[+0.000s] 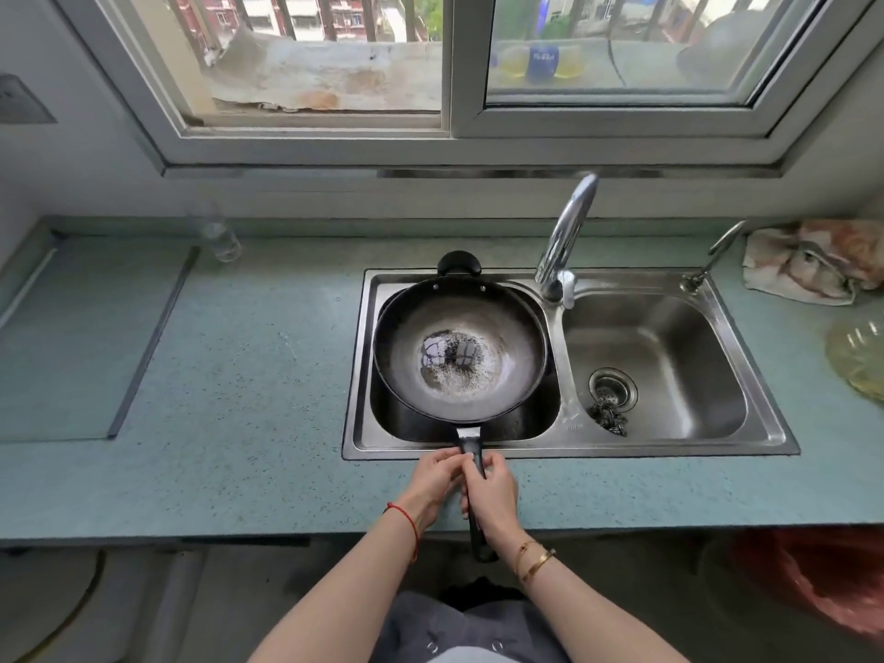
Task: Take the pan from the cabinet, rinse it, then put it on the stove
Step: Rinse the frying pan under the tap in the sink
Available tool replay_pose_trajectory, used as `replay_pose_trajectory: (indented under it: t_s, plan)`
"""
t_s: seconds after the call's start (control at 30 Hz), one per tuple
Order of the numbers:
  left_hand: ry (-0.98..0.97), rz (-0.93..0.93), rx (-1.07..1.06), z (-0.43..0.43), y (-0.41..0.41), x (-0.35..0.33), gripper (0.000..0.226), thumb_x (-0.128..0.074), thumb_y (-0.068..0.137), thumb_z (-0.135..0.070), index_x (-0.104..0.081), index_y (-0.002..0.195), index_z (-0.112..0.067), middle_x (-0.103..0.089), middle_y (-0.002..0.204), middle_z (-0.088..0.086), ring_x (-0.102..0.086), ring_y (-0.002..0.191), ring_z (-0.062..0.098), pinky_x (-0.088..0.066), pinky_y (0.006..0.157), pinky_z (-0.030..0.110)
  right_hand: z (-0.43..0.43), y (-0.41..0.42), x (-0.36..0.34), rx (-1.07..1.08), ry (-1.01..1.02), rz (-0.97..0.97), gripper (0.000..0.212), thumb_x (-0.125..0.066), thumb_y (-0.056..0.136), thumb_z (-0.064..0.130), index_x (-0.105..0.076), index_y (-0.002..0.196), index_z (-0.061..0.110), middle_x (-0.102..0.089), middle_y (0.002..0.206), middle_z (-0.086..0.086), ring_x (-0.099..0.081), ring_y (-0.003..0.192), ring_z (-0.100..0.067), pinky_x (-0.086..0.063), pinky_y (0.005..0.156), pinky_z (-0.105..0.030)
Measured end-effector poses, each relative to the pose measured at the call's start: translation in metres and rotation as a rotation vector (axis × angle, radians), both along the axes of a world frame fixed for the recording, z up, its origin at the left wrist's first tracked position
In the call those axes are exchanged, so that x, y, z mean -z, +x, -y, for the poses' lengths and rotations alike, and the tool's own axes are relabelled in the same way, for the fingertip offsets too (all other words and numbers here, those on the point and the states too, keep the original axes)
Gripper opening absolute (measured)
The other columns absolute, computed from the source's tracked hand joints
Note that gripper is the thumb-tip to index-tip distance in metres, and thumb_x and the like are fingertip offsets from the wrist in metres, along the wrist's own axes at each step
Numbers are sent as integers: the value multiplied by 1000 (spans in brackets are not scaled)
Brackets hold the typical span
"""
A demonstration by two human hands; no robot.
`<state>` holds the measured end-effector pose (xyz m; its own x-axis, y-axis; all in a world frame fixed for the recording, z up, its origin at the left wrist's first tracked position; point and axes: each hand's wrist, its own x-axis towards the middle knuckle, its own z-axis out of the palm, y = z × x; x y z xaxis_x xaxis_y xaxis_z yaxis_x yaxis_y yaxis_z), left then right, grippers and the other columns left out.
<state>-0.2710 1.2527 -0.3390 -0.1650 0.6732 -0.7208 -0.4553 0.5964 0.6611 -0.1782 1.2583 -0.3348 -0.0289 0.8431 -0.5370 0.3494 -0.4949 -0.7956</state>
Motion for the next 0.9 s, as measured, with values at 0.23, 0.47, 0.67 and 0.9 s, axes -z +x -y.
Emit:
replay_pose_trajectory:
  t_s: [0.23,0.47,0.67,0.9]
  plan:
    - [-39,-55,-5,-6,0,10,15,-63,91,-1,-59,105,0,-65,86,12,-64,73,17,-56,58,15,-4,6,7,-106,10,76,22,-54,97,30,-52,100,8,-65,70,-12,-56,35,-8,-44,36,-22]
    - [-108,-146,-9,-10,-3,17,45,-75,82,-1,-57,121,12,-67,101,20,-66,75,14,-54,53,12,-14,20,8,-435,69,379,26,-46,94,45,-49,98,20,-68,96,-6,-63,88,-29,-45,69,-35]
    - [-168,-149,-81,-13,0,20,36,-80,74,3,-67,107,12,-70,79,13,-69,62,11,-54,51,13,-25,30,10,-608,109,476,24,-47,95,46,-44,92,22,-57,91,1,-54,81,-21,-43,70,-32]
    - [-193,-177,-150,-12,5,22,36,-83,70,2,-69,101,13,-72,92,23,-70,73,21,-57,54,16,-44,39,14,-741,159,578,36,-57,88,60,-56,83,24,-73,96,-3,-67,95,-25,-41,67,-29]
